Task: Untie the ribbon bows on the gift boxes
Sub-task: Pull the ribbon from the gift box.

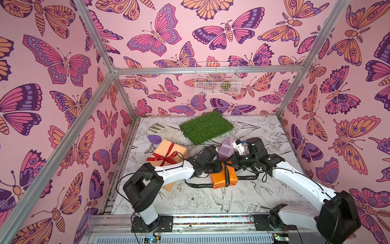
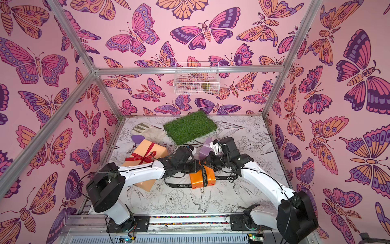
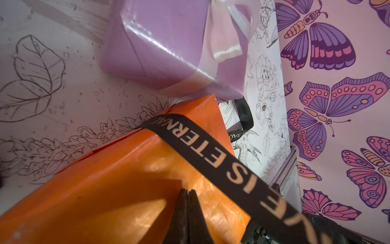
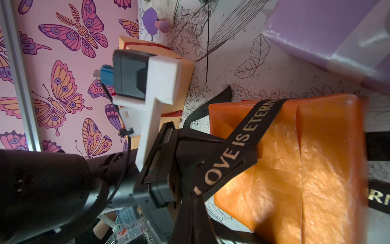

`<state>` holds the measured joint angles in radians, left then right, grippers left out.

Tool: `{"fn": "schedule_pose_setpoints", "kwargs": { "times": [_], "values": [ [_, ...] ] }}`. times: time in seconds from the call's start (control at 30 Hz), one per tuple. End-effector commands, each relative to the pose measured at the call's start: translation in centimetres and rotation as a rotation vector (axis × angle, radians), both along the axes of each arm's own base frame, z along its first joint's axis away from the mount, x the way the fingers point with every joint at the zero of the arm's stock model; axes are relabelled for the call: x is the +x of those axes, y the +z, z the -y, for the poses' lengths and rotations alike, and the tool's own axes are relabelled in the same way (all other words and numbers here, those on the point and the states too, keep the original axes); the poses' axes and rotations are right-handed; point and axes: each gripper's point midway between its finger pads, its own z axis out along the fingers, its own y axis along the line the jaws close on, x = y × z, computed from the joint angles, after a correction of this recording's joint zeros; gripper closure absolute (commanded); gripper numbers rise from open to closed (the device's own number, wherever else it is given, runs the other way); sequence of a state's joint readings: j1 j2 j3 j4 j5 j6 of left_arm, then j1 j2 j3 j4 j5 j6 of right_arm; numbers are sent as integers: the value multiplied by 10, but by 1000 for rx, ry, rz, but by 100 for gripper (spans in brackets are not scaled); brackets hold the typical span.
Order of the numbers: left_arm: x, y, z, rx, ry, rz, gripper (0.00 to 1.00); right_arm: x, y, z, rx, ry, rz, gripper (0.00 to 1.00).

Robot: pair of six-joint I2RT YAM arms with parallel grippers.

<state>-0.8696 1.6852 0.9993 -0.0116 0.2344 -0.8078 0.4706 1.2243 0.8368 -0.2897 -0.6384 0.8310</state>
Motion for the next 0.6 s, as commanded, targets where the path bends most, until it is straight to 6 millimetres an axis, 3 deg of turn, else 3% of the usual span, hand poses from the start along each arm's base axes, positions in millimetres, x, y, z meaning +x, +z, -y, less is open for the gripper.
{"fn": "schedule_pose_setpoints", "kwargs": {
  "times": [0.0,0.17,0.4,0.57],
  "values": [
    [-22,-52,-29,230,-30,-85,100,12,74,-14,150,42,176,100],
    [-29,-60,-38,316,-43,-57,100,18,100,-9,151,31,241,100],
    [-33,-43,-32,265,-58,-34,100,15,38,-3,94,3,114,100],
    [-33,-3,-12,107,-88,-6,100,13,15,2,63,-13,71,100]
  ]
}}
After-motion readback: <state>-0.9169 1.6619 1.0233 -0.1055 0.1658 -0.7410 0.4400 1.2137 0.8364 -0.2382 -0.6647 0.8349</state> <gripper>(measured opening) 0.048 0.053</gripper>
